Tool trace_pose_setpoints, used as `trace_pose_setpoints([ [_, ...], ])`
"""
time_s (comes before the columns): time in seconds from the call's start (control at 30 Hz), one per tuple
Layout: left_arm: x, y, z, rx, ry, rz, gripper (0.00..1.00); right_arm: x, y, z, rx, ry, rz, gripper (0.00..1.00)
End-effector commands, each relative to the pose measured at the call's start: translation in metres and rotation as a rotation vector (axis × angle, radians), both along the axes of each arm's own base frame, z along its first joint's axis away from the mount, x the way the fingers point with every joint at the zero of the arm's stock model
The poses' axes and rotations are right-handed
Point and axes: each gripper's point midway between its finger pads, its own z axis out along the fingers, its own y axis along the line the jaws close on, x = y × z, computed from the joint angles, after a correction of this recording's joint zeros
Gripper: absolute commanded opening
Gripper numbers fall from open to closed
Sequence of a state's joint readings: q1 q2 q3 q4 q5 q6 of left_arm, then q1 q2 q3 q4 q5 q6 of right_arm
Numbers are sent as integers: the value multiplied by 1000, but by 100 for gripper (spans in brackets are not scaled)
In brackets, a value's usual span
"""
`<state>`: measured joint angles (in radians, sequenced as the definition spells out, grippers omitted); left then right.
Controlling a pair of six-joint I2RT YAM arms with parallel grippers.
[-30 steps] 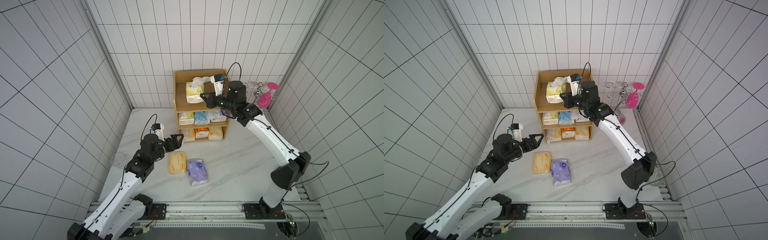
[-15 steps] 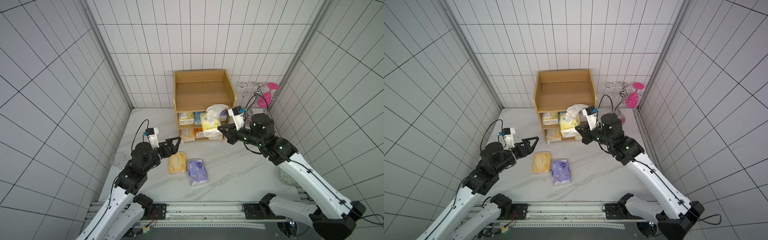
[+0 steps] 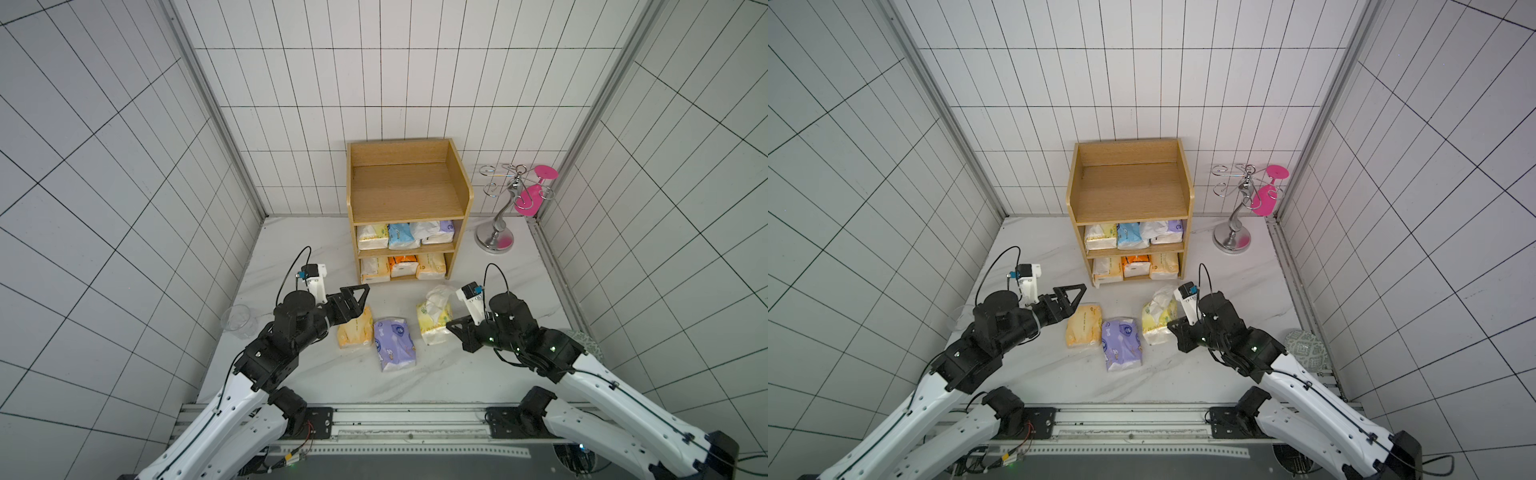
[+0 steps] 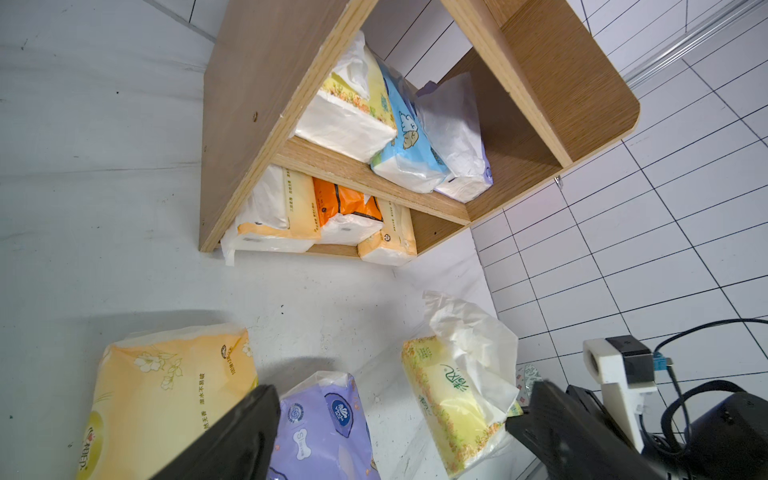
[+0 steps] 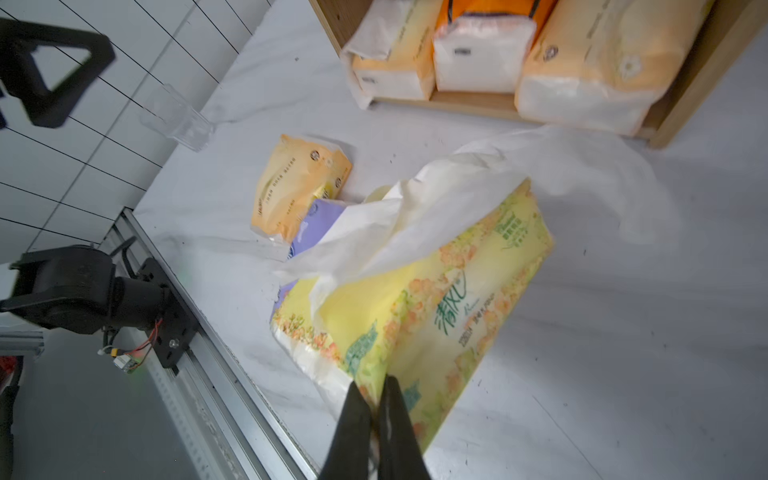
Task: Remove the tissue boxes from the shelf
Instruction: Place the box of tissues at the center of the board.
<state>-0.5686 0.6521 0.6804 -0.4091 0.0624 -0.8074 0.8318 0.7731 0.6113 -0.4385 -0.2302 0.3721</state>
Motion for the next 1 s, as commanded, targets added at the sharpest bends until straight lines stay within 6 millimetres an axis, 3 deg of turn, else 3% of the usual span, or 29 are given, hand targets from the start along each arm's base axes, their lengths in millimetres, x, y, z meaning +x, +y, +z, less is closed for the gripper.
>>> trace_pose_setpoints([
  [0.0,-2,6,-22,32,36,35,98,-3,-6,-26,15,40,-63,0],
  [0.07,-3,9,-34,42,54,46,98,-6,-10,-45,5,75,-90,0],
  [0.27,-8,19,-64,72,93,80,98,-10,-28,-78,-39,142,-186,47],
  [0.37,-9,23,-75,90,108,96,98,-5,-39,-76,-61,125,-251,59],
  [0.47,-9,28,-86,113,121,116,98,5,-55,-66,-84,84,-346,62],
  [0.6,-7,35,-102,141,131,155,98,16,-57,-56,-48,107,-381,62],
  [0.97,-10,47,-132,156,175,211,98,24,0,-80,62,256,-236,53],
])
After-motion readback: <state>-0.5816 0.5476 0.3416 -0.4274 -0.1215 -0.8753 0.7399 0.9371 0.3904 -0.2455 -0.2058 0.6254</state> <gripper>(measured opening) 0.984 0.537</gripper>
